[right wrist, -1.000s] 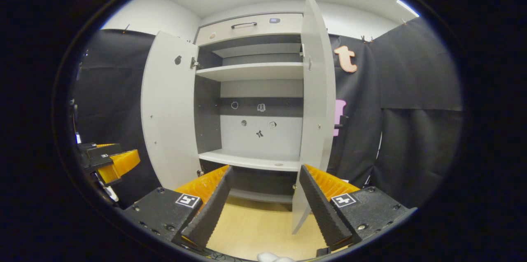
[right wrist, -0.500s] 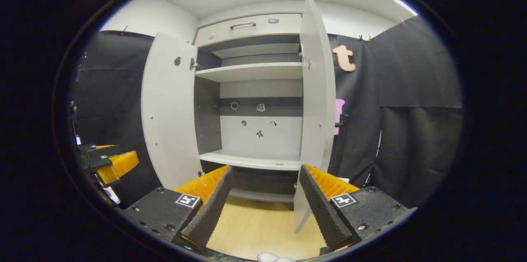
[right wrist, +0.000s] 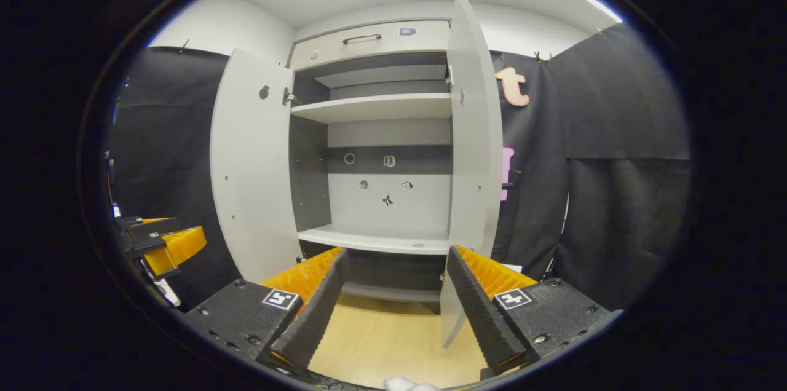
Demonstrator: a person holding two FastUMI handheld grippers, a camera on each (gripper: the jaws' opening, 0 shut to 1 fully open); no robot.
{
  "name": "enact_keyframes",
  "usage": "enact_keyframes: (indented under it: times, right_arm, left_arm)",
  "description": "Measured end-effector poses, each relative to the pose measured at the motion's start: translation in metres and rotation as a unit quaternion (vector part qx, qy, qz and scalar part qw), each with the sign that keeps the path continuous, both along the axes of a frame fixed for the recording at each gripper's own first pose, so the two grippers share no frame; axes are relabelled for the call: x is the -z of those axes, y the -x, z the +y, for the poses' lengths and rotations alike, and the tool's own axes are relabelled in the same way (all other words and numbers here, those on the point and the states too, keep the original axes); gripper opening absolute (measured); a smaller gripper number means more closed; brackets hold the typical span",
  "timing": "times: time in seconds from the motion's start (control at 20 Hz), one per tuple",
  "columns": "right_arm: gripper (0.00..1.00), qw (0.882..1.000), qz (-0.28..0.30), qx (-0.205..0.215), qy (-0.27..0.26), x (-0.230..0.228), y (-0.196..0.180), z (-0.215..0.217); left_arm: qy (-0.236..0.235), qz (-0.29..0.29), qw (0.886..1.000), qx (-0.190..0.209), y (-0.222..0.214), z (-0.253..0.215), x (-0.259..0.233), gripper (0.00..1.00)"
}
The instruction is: Open the right door of the double-door shoe cabinet with the right hand, and open the left door with the left hand.
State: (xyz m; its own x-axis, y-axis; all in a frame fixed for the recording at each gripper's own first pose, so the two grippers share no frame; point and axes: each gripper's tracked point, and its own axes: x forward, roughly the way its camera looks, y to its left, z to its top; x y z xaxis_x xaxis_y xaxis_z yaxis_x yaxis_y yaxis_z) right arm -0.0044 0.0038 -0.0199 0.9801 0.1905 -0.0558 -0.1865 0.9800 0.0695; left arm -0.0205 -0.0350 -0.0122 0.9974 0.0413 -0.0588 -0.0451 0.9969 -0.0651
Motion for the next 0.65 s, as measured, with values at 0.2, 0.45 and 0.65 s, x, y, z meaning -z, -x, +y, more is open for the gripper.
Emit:
enact_keyframes:
  times: [0.2,0.45,0.65]
  right_arm:
    - [1.0,1.0,0.0,0.001,0.0,-0.0002,-0.0001,0.0007]
    - [1.0,1.0,-0.001,0.002,0.0,-0.0017,-0.0015,0.0023]
    - [1.0,1.0,-0.001,0.001,0.0,-0.0018,-0.0019,0.003]
  left_arm:
    - [0.0,0.0,1.0,0.001,0.0006,0.0009,-0.0008,0.96]
    - [0.0,0.0,1.0,0.002,-0.0001,0.0022,-0.0006,0.96]
    - [0.0,0.0,1.0,0.004,-0.0008,0.0019,-0.0023,0.96]
